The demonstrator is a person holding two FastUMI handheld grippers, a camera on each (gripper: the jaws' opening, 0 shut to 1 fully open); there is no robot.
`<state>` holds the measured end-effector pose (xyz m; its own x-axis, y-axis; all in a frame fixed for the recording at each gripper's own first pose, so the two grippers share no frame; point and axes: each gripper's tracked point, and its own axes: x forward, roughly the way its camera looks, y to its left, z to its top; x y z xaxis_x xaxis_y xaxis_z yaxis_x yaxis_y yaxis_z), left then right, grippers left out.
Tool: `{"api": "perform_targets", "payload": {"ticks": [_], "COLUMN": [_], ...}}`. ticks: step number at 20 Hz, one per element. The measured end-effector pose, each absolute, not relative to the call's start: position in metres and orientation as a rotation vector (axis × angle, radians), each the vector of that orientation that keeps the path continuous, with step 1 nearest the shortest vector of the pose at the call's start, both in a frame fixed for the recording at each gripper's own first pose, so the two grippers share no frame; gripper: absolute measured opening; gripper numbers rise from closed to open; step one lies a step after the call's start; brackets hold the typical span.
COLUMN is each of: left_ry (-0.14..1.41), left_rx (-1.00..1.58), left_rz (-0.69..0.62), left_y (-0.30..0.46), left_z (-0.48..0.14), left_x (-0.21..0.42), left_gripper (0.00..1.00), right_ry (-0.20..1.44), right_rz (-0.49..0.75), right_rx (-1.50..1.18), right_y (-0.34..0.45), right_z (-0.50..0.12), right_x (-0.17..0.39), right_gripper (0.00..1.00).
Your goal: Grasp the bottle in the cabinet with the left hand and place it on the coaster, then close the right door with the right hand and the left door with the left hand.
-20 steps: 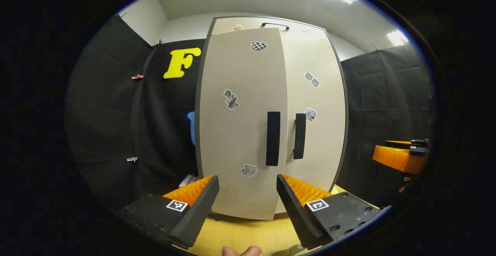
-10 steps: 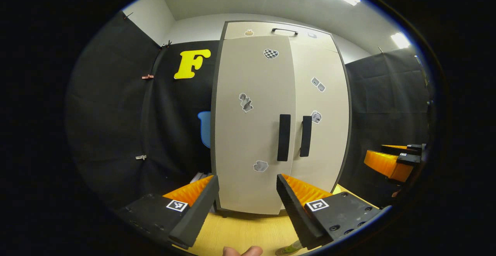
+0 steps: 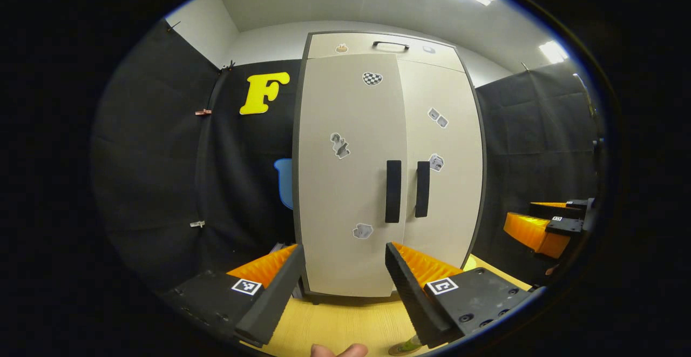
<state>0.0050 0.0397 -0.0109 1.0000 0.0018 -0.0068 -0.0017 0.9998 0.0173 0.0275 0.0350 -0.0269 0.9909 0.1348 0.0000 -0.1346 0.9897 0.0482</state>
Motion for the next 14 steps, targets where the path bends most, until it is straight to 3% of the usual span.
{"api": "perform_targets", "payload": {"ticks": [14], "left_ry": [0.029], "left_rx": [-0.002], "left_rz": [0.002], "left_y": [0.0405], "left_z": [-0.0199], "left_x": [0.0043], "left_gripper": [0.95], "right_ry": [0.013], "right_rz": [0.151], "right_rx": [0.047], "right_y": [0.0368], "right_z": [-0.0280], "right_x": [0.0264], "right_gripper": [0.98]}}
